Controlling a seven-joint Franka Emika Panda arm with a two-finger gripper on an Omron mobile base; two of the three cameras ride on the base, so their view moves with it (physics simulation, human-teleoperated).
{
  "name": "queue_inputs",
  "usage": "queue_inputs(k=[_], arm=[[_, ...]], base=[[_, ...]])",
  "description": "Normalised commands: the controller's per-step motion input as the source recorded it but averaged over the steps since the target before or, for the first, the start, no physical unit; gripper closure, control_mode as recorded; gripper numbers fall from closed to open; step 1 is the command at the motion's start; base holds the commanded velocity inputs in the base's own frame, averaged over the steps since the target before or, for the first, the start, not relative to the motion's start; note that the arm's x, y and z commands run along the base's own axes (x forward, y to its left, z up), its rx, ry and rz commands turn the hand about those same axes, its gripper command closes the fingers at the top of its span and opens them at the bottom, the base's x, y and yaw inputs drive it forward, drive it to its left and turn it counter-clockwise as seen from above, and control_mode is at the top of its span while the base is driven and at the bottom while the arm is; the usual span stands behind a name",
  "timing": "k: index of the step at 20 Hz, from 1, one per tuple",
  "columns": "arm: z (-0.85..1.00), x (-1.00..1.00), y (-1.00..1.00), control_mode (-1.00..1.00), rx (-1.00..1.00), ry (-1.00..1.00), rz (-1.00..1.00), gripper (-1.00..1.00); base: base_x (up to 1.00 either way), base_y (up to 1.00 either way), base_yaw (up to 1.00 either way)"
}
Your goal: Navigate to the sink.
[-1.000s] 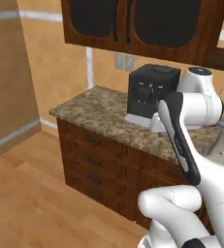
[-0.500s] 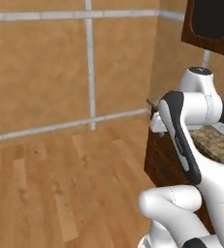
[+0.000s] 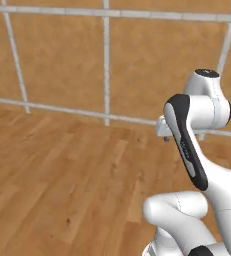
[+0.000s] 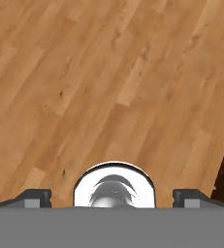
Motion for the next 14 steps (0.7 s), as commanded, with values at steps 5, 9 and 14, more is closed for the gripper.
queue_inputs(k=[5, 9, 14], arm=[[0.00, 0.00, 0.00, 1.00, 0.00, 0.00, 0.00, -1.00], [0.00, 0.00, 0.00, 1.00, 0.00, 0.00, 0.00, -1.00], [0.00, 0.00, 0.00, 1.00, 0.00, 0.00, 0.00, -1.00]], base=[[0.18, 0.00, 0.98], [0.29, 0.03, 0.97], [0.41, 0.12, 0.93]])
